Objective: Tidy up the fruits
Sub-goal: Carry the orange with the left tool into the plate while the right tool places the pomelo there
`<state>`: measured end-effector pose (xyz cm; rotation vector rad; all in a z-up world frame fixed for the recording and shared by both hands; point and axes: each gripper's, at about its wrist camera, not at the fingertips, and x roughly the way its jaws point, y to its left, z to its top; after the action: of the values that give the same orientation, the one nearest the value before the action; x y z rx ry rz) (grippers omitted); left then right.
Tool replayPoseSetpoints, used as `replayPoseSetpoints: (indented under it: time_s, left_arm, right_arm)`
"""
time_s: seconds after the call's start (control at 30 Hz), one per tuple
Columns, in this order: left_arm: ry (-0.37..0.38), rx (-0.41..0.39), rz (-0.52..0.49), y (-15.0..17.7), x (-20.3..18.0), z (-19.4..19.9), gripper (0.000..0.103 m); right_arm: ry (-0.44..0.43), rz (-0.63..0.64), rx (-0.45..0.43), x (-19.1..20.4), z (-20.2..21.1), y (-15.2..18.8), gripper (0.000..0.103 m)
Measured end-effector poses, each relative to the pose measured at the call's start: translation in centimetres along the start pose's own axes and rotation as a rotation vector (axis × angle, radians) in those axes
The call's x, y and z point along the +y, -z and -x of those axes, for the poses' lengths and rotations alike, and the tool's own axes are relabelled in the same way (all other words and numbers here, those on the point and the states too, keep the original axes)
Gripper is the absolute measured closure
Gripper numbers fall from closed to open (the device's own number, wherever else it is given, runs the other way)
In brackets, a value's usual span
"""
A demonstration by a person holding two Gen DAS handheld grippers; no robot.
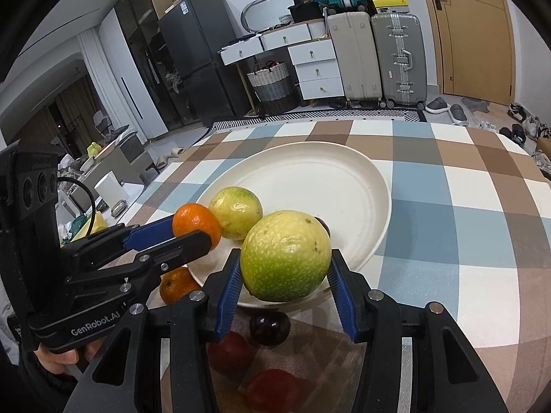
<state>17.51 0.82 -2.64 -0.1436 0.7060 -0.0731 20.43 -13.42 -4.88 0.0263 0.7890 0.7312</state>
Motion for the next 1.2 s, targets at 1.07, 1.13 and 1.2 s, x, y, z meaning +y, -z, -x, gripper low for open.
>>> replayPoseSetpoints:
  time_s: [1.07, 1.13, 1.2]
  left_arm:
    - [-0.082, -0.060, 0.050, 2.0, 1.2, 3.9, 0.000]
    - [-0.087, -0.069, 0.054, 2.4, 1.1, 4.4, 0.000]
    - [-0.095, -0.062, 0.055, 2.9, 1.1, 4.9, 0.000]
  right_arm:
    - [0.082, 0.101, -0.069, 0.3, 3.3, 1.6, 0.005]
    - [0.078, 0.099, -0.071, 0.2, 3.6, 1.6, 0.000]
    - [0.051, 0.090, -0.064, -0.2, 4.0, 2.0, 0.000]
